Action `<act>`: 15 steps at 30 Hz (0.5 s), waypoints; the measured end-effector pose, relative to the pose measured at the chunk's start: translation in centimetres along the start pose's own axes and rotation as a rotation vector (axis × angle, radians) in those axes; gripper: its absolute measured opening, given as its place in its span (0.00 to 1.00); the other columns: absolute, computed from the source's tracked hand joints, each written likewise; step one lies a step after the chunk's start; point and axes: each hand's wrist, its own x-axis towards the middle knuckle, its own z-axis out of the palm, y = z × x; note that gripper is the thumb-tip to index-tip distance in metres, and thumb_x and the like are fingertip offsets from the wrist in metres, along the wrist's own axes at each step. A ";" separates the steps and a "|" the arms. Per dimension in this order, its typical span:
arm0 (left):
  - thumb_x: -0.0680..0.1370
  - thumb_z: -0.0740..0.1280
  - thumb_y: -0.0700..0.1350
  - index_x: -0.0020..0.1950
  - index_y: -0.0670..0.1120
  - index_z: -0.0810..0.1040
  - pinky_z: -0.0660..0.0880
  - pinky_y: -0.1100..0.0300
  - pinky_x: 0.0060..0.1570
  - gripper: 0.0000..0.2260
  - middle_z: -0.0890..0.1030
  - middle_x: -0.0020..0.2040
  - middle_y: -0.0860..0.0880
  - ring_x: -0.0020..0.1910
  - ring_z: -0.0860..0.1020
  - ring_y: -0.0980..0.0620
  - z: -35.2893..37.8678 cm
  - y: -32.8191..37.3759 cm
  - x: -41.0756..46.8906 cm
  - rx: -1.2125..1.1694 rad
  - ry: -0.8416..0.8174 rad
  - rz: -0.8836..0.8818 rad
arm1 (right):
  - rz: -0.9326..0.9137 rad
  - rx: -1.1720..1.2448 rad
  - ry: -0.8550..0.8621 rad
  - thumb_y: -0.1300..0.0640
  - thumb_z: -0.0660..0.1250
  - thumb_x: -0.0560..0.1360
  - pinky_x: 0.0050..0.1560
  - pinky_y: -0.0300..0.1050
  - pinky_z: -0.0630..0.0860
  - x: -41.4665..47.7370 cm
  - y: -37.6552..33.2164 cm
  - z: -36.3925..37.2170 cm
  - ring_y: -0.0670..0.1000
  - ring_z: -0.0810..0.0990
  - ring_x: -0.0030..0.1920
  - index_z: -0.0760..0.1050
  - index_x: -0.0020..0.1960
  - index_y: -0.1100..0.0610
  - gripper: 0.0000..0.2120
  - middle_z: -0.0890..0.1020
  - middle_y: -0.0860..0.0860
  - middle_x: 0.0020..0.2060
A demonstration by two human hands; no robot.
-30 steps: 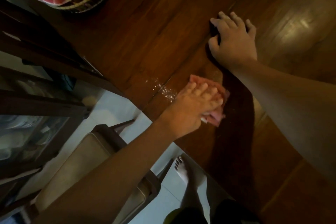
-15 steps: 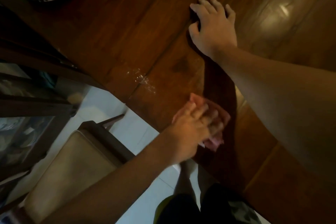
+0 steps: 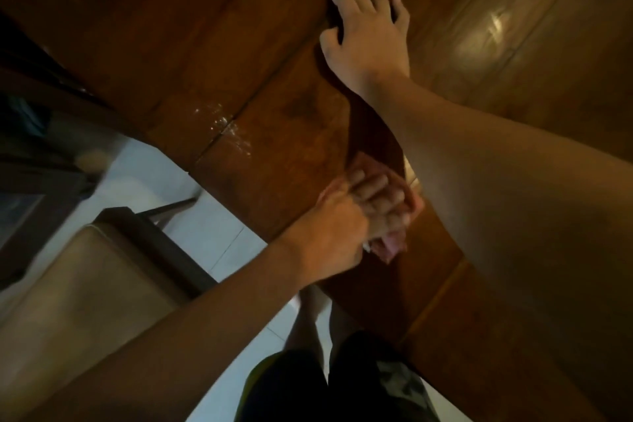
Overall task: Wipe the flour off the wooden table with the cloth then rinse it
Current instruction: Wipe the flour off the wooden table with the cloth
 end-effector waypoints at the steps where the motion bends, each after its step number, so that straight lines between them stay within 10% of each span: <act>1: 0.81 0.59 0.46 0.80 0.59 0.45 0.26 0.51 0.71 0.32 0.44 0.81 0.56 0.79 0.38 0.52 0.4 -0.1 -0.6 -0.020 -0.018 0.057 | -0.002 -0.007 -0.002 0.43 0.49 0.81 0.80 0.62 0.46 -0.1 0.0 -0.1 0.54 0.51 0.82 0.59 0.81 0.48 0.29 0.58 0.50 0.81; 5: 0.79 0.59 0.39 0.75 0.57 0.66 0.33 0.63 0.74 0.26 0.62 0.77 0.58 0.76 0.51 0.62 0.9 -4.2 -4.4 -0.272 0.192 0.046 | -0.019 -0.021 -0.004 0.43 0.48 0.81 0.80 0.62 0.46 -0.3 -0.2 -0.2 0.55 0.51 0.82 0.59 0.81 0.48 0.28 0.59 0.51 0.81; 9: 0.76 0.57 0.41 0.67 0.44 0.76 0.60 0.47 0.75 0.21 0.74 0.69 0.47 0.73 0.66 0.49 2.3 -8.1 -7.5 -0.392 0.572 -0.321 | -0.010 -0.027 0.009 0.44 0.48 0.81 0.80 0.62 0.47 -0.2 -0.2 0.0 0.55 0.53 0.82 0.60 0.80 0.48 0.28 0.60 0.51 0.81; 15: 0.75 0.62 0.37 0.70 0.45 0.73 0.50 0.54 0.79 0.22 0.74 0.71 0.45 0.74 0.64 0.45 4.7 -4.2 -8.0 -0.348 0.504 -0.267 | -0.011 -0.008 0.015 0.42 0.49 0.81 0.80 0.63 0.47 0.0 -0.2 -0.1 0.55 0.52 0.82 0.60 0.80 0.48 0.29 0.59 0.51 0.81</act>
